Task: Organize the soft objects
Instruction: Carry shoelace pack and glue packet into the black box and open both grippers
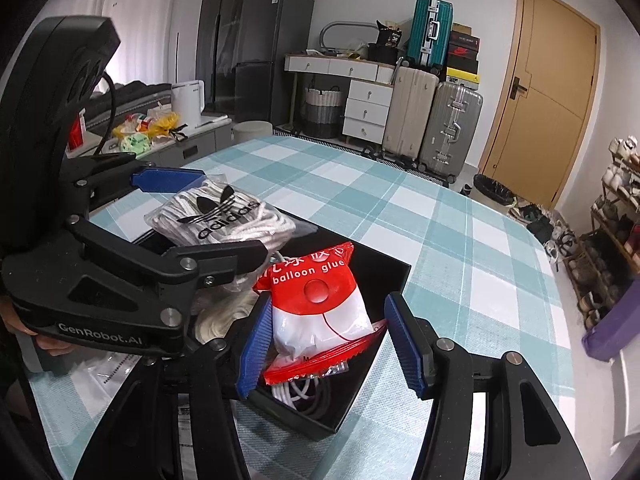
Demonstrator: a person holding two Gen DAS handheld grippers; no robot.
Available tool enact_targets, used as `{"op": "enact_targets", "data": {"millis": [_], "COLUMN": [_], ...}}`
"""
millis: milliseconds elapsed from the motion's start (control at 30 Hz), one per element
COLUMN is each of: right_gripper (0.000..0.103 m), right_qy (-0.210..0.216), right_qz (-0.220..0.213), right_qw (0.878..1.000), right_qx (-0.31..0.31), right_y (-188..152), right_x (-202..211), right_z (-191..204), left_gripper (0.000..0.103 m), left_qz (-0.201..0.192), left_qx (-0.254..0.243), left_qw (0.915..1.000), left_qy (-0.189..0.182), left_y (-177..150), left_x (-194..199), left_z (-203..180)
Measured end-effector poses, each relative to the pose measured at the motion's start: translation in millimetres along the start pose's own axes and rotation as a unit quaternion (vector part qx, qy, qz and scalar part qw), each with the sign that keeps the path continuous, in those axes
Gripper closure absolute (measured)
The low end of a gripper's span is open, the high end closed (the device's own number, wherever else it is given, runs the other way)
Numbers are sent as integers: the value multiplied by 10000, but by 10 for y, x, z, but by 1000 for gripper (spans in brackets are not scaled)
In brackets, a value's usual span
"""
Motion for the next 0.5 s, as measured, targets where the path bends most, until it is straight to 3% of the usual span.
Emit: {"op": "enact_targets", "data": {"millis": [167, 267, 300, 500], "right_gripper": [44, 30, 21, 5], "right_qy": [-45, -175, -211, -255], "right_qz": [74, 89, 52, -188], "right_qw": [10000, 9998, 9998, 9990], "right_qx": [42, 41, 19, -319], "right_y": [0, -18, -23, -84], "right_x": [-26, -9, 16, 179], "right_z": [-20, -51, -62, -175], "left_gripper": [15, 14, 14, 8], "left_qz": [90, 123, 132, 61], "left_qx": [52, 72, 103, 106], "left_qw": [9999, 9998, 9996, 9998], "left_qy": [-86, -160, -226, -139], "left_y": [8, 8, 8, -21], "left_x": [-41, -17, 4, 145], "left_z": [2, -4, 0, 10]}}
Point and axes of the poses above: each gripper's, at about its wrist camera, not at the fingertips, and x roughly against the way its jaws point, z to its left, y to its top, the point moved 6 cm from there along -x, roughly the way its jaws point, and after that the axes turned 3 degrees about y, right-handed, at the moved point
